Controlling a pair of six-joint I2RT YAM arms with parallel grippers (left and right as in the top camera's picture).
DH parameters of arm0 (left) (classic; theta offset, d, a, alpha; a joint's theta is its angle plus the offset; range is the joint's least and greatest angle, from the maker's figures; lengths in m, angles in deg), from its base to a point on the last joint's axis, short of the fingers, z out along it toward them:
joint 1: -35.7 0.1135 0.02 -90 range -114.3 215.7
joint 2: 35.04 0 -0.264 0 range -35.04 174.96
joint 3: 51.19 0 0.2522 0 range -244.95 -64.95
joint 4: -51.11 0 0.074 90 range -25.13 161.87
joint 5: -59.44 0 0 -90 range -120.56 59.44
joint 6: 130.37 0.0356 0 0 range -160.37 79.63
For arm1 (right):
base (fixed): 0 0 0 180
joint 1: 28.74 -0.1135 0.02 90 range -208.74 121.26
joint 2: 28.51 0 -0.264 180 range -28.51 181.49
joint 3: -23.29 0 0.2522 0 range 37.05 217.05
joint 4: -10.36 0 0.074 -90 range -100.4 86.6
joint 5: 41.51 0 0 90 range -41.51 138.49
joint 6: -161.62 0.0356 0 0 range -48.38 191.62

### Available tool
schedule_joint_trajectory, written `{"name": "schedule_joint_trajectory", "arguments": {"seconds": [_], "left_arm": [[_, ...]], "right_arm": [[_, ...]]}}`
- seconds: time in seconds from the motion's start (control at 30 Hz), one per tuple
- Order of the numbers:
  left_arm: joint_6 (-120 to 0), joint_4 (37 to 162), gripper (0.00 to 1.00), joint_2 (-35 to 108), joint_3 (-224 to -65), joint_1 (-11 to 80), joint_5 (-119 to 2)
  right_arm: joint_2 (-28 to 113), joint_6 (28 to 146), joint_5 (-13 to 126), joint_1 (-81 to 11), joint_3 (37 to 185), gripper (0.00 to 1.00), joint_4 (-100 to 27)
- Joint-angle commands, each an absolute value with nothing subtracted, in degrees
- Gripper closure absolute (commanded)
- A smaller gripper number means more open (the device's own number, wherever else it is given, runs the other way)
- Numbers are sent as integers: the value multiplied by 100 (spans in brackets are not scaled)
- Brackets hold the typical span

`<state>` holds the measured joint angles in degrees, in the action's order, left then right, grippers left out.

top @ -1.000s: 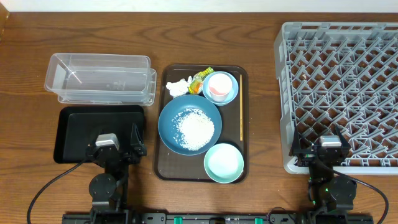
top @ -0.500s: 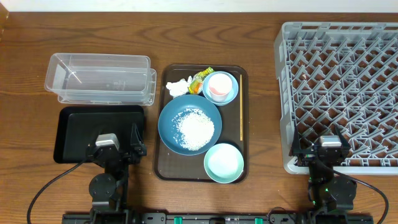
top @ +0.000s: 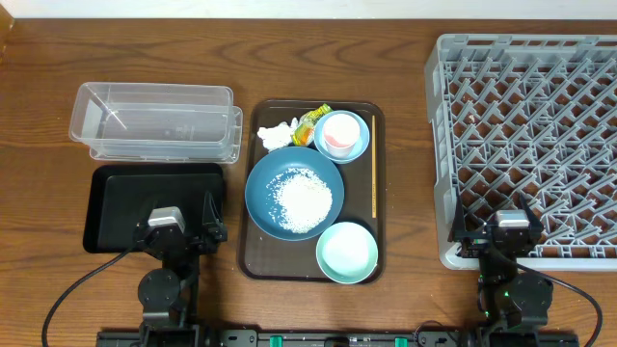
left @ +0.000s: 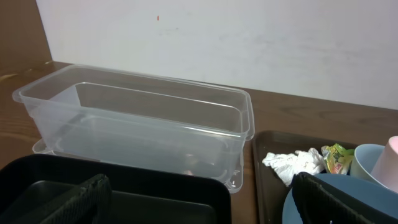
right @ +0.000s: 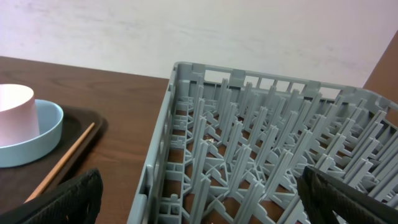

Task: Sort waste into correct bins and load items into the dishwasher rack

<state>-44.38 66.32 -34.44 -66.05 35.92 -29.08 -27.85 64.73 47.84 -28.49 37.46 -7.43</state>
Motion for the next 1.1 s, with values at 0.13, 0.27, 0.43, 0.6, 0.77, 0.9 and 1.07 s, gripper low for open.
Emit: {"name": "schedule_joint_trajectory", "arguments": {"seconds": [0.13,0.27,0.43,0.6,0.77,0.9,1.07], "left_arm": [[-4337,6890,5,-3481,-6518,3612,-2839],[-4337,6892,5,-3481,-6518,3612,-2839],[-4337,6888,5,-3481,-6518,3612,-2839],[-5327,6665,5,-3481,-6520,3610,-3818],[-8103,6678,5,-3481,-6520,3610,-6845],[-9749,6630,5,-3481,-6520,3612,-7326],[-10302,4884,5,-3481,-6549,3612,-8010]], "right_arm": [[-2820,6538,4804,-2843,3737,1,-769],[-2820,6536,4804,-2843,3737,1,-769],[-2820,6536,4804,-2843,3737,1,-769],[-2820,6536,4804,-2843,3737,1,-769],[-2820,6536,4804,-2843,3737,1,-769],[-2820,6536,4804,-2843,3737,1,-769],[-2820,6536,4804,-2843,3737,1,-769]]}}
